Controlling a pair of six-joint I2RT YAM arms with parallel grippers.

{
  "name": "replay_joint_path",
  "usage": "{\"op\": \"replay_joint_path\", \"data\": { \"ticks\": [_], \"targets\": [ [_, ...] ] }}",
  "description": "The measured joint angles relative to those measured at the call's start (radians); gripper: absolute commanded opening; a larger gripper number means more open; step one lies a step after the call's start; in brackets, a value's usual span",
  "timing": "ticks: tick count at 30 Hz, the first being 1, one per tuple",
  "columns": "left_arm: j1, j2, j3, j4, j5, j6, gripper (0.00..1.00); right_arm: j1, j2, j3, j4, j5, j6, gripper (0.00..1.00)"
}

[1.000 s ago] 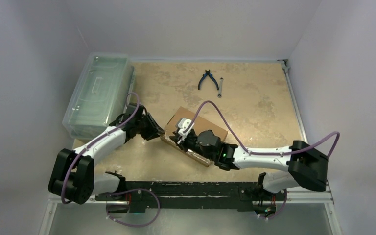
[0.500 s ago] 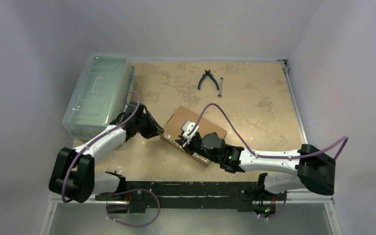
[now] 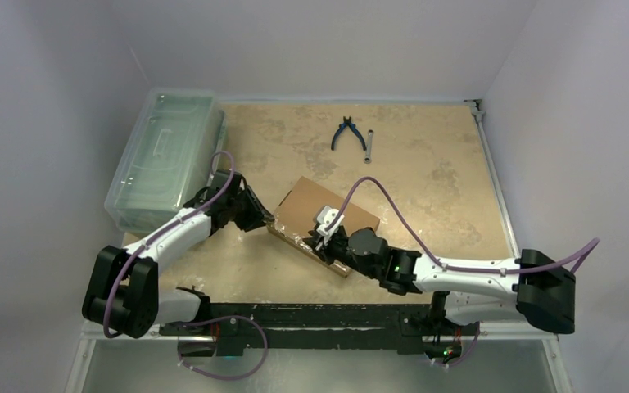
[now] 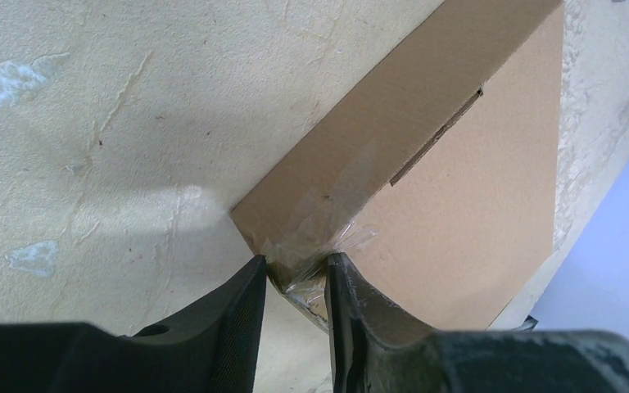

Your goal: Unpack the express box

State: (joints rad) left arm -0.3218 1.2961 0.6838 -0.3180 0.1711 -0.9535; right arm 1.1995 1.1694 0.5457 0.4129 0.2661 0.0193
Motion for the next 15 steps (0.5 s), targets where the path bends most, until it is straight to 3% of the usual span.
{"op": "replay_joint_path", "data": {
  "ticks": [11, 15],
  "targets": [
    [0.011, 0.006, 0.016, -0.011, -0.026, 0.016, 0.31, 0.01, -0.1, -0.044, -0.058, 0.008, 0.014, 0.0],
    [0.015, 0.024, 0.041, -0.027, -0.035, 0.042, 0.42, 0.017, -0.116, -0.047, -0.063, 0.02, 0.022, 0.0]
  ]
}}
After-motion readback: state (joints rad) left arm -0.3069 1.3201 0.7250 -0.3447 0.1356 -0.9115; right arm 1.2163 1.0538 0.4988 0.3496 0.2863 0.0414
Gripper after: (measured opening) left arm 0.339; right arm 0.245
